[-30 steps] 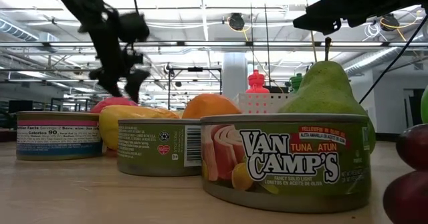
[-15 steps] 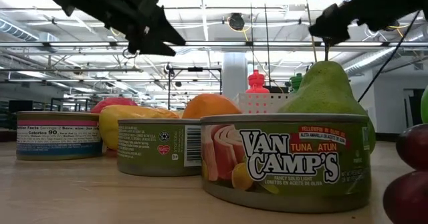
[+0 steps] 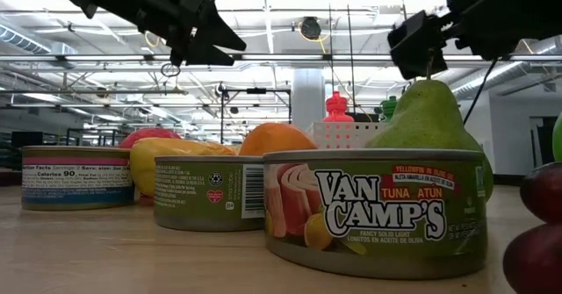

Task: Pick & Place Food Item
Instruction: Put the green pear into the yellow bin

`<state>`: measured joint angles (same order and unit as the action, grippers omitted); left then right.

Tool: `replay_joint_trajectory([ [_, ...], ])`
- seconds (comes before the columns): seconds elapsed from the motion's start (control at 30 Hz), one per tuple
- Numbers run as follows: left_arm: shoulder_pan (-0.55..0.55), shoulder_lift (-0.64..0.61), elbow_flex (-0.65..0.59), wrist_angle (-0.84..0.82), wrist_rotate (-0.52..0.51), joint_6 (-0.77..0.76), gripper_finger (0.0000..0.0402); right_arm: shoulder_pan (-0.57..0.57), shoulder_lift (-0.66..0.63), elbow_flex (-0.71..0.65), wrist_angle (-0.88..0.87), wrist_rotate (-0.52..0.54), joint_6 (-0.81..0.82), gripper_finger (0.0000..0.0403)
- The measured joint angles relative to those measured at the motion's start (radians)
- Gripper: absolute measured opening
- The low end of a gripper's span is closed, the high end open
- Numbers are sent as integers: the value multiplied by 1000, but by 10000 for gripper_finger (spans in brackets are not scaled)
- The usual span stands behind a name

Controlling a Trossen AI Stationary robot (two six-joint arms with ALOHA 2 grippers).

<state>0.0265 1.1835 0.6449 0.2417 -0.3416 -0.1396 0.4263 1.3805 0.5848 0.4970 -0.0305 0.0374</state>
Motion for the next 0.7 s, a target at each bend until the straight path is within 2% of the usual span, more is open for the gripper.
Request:
replay_joint_trajectory([
  [0.27, -4, 42, 0, 23, 30, -157, 313, -3, 61, 29, -39, -1, -23, 256],
  [0.47, -4, 128, 0, 81, 35, -146, 306, -20, 60, 30, -153, 1, 31, 256],
  [0.7, 2, 203, 0, 175, 35, -144, 321, -21, 119, 30, -73, -18, 56, 268],
])
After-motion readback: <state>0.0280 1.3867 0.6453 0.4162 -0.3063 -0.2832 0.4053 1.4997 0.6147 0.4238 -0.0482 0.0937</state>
